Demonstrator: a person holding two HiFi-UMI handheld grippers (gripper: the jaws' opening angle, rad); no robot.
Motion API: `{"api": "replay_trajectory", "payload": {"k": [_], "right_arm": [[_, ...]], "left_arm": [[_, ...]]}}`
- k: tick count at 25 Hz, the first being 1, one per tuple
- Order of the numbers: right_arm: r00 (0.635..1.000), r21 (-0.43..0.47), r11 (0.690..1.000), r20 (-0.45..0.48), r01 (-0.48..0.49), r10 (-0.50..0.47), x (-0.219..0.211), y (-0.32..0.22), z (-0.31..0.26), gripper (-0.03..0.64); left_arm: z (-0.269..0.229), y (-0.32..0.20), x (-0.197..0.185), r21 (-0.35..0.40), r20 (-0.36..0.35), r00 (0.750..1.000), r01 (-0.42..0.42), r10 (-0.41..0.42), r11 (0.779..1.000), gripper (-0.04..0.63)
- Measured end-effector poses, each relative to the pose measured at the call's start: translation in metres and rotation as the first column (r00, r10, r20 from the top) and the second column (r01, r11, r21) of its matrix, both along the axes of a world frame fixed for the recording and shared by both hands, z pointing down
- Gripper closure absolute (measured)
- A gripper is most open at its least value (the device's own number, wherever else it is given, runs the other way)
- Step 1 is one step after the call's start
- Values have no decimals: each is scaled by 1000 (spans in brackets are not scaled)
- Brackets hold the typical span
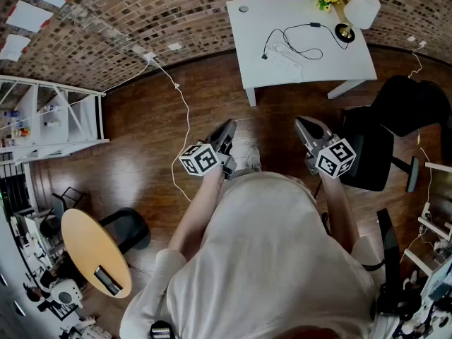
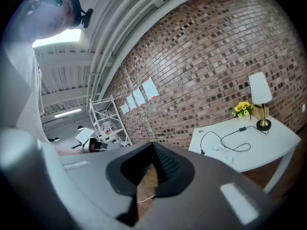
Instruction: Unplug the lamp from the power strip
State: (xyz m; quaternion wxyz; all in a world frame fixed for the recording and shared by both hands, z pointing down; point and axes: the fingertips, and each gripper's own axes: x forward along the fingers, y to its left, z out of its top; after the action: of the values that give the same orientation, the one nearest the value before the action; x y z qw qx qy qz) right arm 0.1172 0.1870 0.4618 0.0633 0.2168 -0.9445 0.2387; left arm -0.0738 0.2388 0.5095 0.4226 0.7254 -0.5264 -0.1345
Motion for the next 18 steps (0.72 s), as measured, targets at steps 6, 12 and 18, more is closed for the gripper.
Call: {"api": "replay_trajectory", "payload": {"k": [6, 12, 18], "right_arm": [[999, -8, 999, 8, -36, 36, -36, -24, 10, 627], [996, -23, 996, 44, -82, 83, -71, -38, 15, 627], [994, -37, 994, 34, -105, 106, -70, -55, 12, 627]], "left_arm": [[4, -26, -36, 11, 16, 999, -36, 35, 999, 591], [7, -52, -36, 35, 23, 992, -125, 124, 992, 591], [12, -72, -24, 22, 6, 985, -175, 175, 984, 591]]}}
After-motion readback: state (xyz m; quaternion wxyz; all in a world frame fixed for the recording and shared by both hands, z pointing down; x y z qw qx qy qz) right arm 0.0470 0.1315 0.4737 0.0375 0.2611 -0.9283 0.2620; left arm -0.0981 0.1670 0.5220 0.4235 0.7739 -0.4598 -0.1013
